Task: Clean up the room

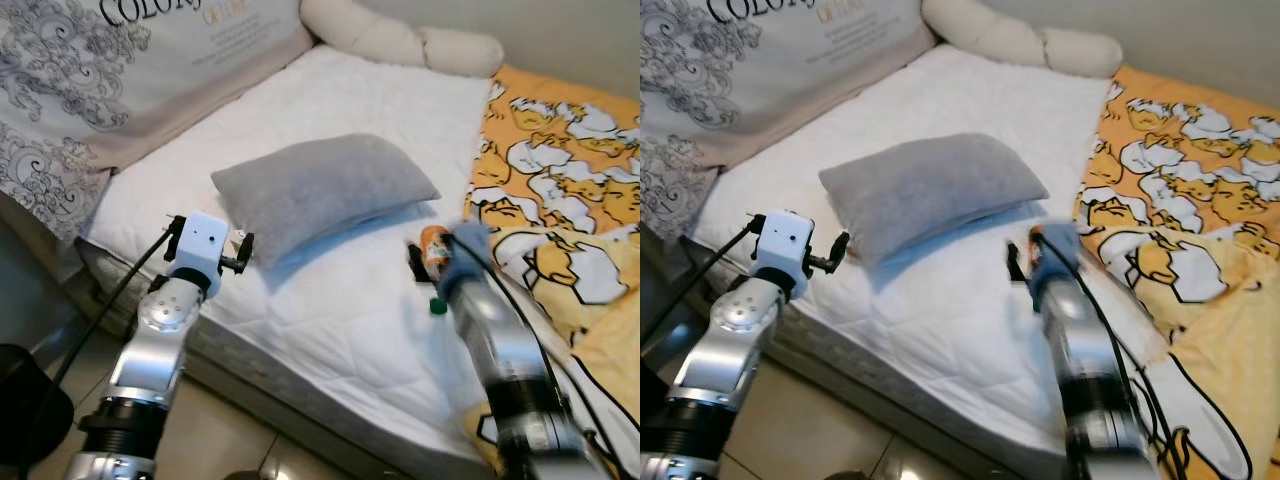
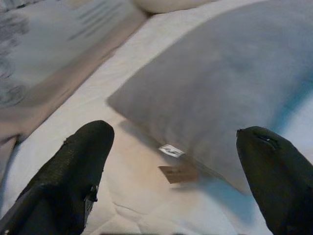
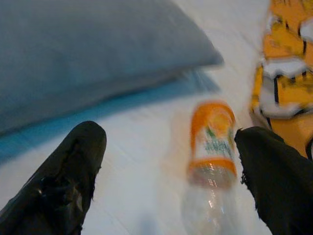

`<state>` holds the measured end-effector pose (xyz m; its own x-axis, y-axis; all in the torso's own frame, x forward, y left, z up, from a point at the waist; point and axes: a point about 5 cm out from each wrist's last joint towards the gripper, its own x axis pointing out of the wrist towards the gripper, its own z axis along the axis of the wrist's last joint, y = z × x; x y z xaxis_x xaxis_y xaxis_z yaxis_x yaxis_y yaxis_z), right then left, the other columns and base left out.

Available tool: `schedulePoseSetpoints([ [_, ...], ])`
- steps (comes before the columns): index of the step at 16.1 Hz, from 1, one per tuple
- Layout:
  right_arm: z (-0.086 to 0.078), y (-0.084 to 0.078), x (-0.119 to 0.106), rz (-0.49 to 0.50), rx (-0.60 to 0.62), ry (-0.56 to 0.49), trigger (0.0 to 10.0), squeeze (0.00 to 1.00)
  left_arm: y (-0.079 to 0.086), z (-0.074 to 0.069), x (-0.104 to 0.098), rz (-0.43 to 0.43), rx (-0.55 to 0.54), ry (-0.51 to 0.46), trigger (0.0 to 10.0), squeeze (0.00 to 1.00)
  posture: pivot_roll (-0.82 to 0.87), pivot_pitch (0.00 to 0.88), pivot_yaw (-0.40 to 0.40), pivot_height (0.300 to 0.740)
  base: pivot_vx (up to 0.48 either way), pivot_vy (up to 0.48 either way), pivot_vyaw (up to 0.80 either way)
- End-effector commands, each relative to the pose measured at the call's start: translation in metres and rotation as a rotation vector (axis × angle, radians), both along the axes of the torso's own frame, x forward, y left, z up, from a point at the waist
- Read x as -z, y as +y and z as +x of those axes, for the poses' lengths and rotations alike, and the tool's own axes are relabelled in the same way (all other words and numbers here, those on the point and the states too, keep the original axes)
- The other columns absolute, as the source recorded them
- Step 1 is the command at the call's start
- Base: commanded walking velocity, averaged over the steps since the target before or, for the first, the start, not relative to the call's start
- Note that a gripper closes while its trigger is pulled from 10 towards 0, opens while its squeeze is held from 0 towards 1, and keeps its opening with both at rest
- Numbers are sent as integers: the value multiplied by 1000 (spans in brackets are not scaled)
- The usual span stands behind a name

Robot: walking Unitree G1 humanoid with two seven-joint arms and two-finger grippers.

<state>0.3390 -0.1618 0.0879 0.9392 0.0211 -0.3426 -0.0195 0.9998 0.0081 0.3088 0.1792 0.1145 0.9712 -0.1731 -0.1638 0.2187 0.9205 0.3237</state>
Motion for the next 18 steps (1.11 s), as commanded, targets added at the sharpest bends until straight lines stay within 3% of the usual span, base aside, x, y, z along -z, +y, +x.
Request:
schedulePoseSetpoints([
  [1,0,-4,5,-27,0,37,10000,1000,-6,-1,-1,-3,52,16,10000,0,58,0,-21,740,0,0,0],
  [4,20,-12,9,-96,33,174,10000,1000,-18,-3,-2,35,286,85,10000,0,71,0,-33,740,0,0,0],
  [7,24,-17,12,-133,39,222,10000,1000,-16,0,-7,50,314,90,10000,0,107,0,-30,740,0,0,0],
  [8,23,-21,14,-144,52,225,10000,549,-17,-2,-7,58,335,102,10000,0,115,0,-27,740,0,0,0],
  [9,21,-25,17,-148,62,243,10000,0,-17,-6,-5,70,357,119,10000,0,136,0,-22,740,0,0,0],
  [12,17,-40,21,-100,121,254,10000,0,-19,-19,-5,70,403,150,10000,0,172,0,-22,740,0,0,0],
  [15,19,-42,18,-74,119,222,10000,0,-18,-35,-9,79,442,172,10000,0,213,0,-15,740,0,0,0],
  [18,18,-43,21,-63,131,225,10000,0,-15,-47,-16,79,446,196,10000,0,244,63,-6,740,0,0,0],
])
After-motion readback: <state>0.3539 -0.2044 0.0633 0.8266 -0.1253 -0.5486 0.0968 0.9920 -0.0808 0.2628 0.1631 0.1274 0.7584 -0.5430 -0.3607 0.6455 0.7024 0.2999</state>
